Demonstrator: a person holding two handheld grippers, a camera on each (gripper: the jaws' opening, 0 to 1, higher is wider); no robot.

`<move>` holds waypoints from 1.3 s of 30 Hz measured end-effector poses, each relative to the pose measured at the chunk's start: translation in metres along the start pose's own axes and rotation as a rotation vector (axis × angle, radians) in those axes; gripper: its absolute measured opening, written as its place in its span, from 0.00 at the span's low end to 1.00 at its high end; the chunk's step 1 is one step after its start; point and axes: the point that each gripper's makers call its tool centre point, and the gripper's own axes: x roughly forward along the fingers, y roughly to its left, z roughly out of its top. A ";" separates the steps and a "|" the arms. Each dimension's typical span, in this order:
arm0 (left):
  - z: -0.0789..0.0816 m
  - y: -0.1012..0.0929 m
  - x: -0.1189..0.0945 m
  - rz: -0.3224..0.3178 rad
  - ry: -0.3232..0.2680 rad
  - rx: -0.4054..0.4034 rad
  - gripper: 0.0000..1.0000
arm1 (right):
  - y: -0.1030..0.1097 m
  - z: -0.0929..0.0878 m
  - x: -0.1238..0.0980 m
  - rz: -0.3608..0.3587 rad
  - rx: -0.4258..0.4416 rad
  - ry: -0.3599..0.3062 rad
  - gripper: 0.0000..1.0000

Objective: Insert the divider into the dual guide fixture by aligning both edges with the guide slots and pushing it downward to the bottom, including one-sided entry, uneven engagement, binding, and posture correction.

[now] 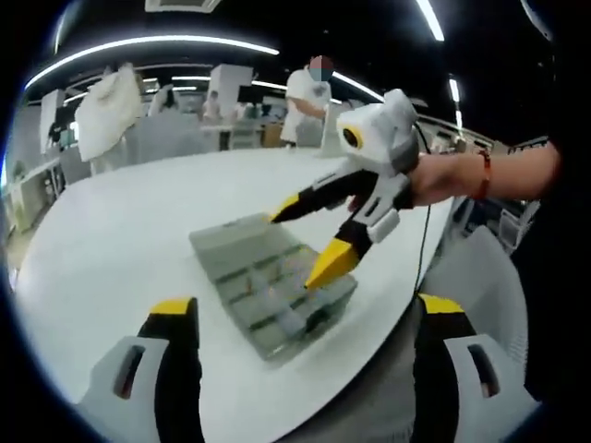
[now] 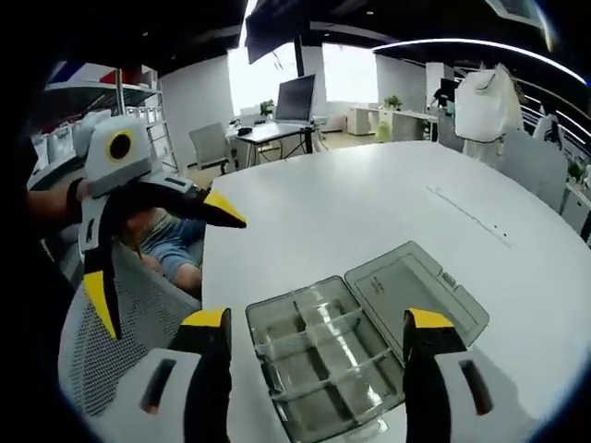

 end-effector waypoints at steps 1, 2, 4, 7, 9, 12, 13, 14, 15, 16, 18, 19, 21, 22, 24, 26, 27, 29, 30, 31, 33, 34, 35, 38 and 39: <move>0.001 -0.001 0.000 -0.004 -0.001 -0.007 0.98 | 0.000 -0.001 -0.003 -0.003 0.005 -0.003 0.76; 0.000 -0.004 0.001 -0.012 0.002 -0.009 0.99 | 0.001 -0.003 -0.008 -0.005 0.010 -0.009 0.76; -0.002 -0.008 0.001 -0.027 0.020 -0.001 0.99 | 0.000 -0.006 -0.016 -0.021 0.019 -0.032 0.77; -0.005 -0.011 0.000 -0.034 0.034 0.013 0.99 | -0.003 -0.016 -0.027 -0.041 0.029 -0.024 0.79; -0.004 -0.011 -0.001 -0.033 0.032 0.012 0.99 | -0.005 -0.019 -0.038 -0.057 0.049 -0.038 0.78; -0.002 -0.011 -0.004 -0.026 0.027 0.013 0.99 | -0.005 -0.023 -0.052 -0.072 0.065 -0.045 0.78; -0.002 -0.010 -0.005 -0.026 0.028 0.013 0.99 | -0.005 -0.025 -0.056 -0.080 0.067 -0.043 0.78; -0.002 -0.010 -0.005 -0.027 0.030 0.014 0.99 | -0.006 -0.026 -0.062 -0.095 0.072 -0.043 0.78; -0.002 -0.010 -0.007 -0.029 0.032 0.019 0.99 | -0.006 -0.026 -0.066 -0.103 0.071 -0.047 0.77; -0.001 -0.010 -0.008 -0.032 0.033 0.021 0.99 | -0.006 -0.027 -0.070 -0.111 0.070 -0.050 0.77; -0.002 -0.011 -0.011 -0.042 0.040 0.023 0.99 | -0.005 -0.031 -0.078 -0.128 0.079 -0.047 0.78; -0.002 -0.011 -0.012 -0.041 0.040 0.028 0.99 | -0.005 -0.033 -0.081 -0.134 0.090 -0.042 0.78; 0.000 -0.009 -0.015 -0.035 0.030 0.034 0.99 | -0.003 -0.038 -0.088 -0.138 0.098 -0.038 0.79; 0.001 -0.010 -0.015 -0.035 0.025 0.035 0.99 | -0.002 -0.040 -0.090 -0.139 0.099 -0.041 0.80; 0.001 -0.009 -0.018 -0.035 0.023 0.035 0.99 | 0.002 -0.043 -0.098 -0.146 0.110 -0.042 0.81; -0.002 -0.009 -0.022 -0.036 0.042 0.037 0.99 | 0.004 -0.044 -0.103 -0.156 0.119 -0.049 0.81; -0.002 -0.009 -0.024 -0.035 0.048 0.043 0.99 | 0.005 -0.045 -0.107 -0.165 0.128 -0.052 0.81; -0.004 -0.009 -0.029 -0.035 0.057 0.050 0.99 | 0.008 -0.048 -0.113 -0.178 0.132 -0.055 0.81; -0.004 -0.008 -0.031 -0.035 0.058 0.048 0.99 | 0.009 -0.049 -0.115 -0.181 0.135 -0.055 0.81; -0.004 -0.006 -0.034 -0.030 0.061 0.046 0.99 | 0.011 -0.051 -0.117 -0.183 0.143 -0.053 0.80; -0.005 -0.003 -0.037 -0.018 0.068 0.055 0.99 | 0.013 -0.052 -0.121 -0.187 0.142 -0.056 0.80; -0.005 -0.003 -0.039 -0.015 0.071 0.060 0.99 | 0.014 -0.053 -0.124 -0.189 0.142 -0.054 0.79; -0.004 -0.001 -0.041 -0.003 0.072 0.066 0.99 | 0.016 -0.054 -0.126 -0.193 0.142 -0.054 0.78; -0.005 0.002 -0.044 0.021 0.070 0.064 0.99 | 0.019 -0.064 -0.134 -0.210 0.181 -0.038 0.79; -0.007 0.000 -0.046 0.020 0.072 0.061 0.99 | 0.020 -0.067 -0.137 -0.218 0.183 -0.044 0.79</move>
